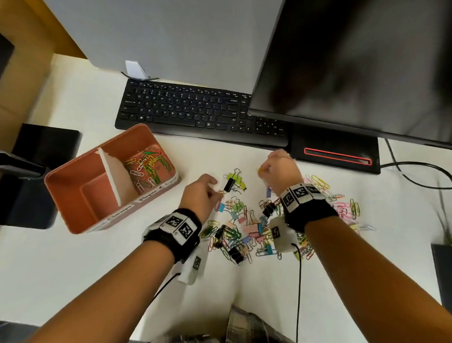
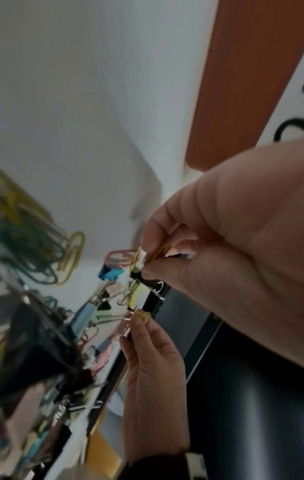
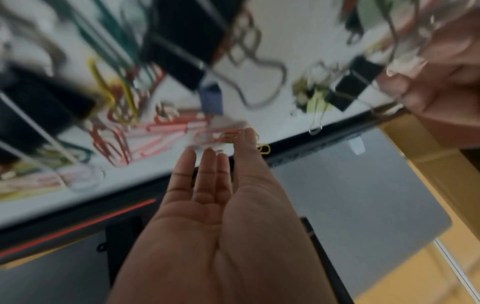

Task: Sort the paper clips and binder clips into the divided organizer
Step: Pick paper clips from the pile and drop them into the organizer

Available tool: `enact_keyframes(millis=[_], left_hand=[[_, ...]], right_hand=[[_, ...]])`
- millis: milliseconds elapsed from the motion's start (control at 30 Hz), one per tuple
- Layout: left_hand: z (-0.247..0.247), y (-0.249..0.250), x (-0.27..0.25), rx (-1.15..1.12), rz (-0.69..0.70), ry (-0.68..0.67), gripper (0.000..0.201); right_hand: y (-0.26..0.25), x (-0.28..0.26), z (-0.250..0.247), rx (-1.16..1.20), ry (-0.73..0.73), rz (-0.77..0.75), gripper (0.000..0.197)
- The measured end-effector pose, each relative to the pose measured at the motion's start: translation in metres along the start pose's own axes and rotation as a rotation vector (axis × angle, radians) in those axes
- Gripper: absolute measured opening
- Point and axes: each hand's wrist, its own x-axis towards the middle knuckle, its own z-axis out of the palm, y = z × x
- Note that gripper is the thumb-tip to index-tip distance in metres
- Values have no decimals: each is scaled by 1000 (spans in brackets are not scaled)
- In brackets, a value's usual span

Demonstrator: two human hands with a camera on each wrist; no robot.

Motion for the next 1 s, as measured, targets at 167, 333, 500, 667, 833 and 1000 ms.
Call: enact_keyframes(millis=[167,333,500,667,833,1000], left_hand=[[13,-3,8,201,14,7,15],[11,-16,3,305,121,57,18],[4,-23,-2,382,131,27,14],[3,-25,-9,437,132,-39,18],[-23,-14,-28,246,217,14,10],[-103,5,-46,73,270,317,5]], right_hand=[[-11,1,6,-93,-135,23,18],[-9,-20,15,-41,-85,-62,12],[-12,-22,16,-101,-175,-52,15],[-15,-27,16,-185,-216,-81,20],[-24,-44,-2,-61,-68,-125,16],[-94,-61,-19,108,56,-334,11]])
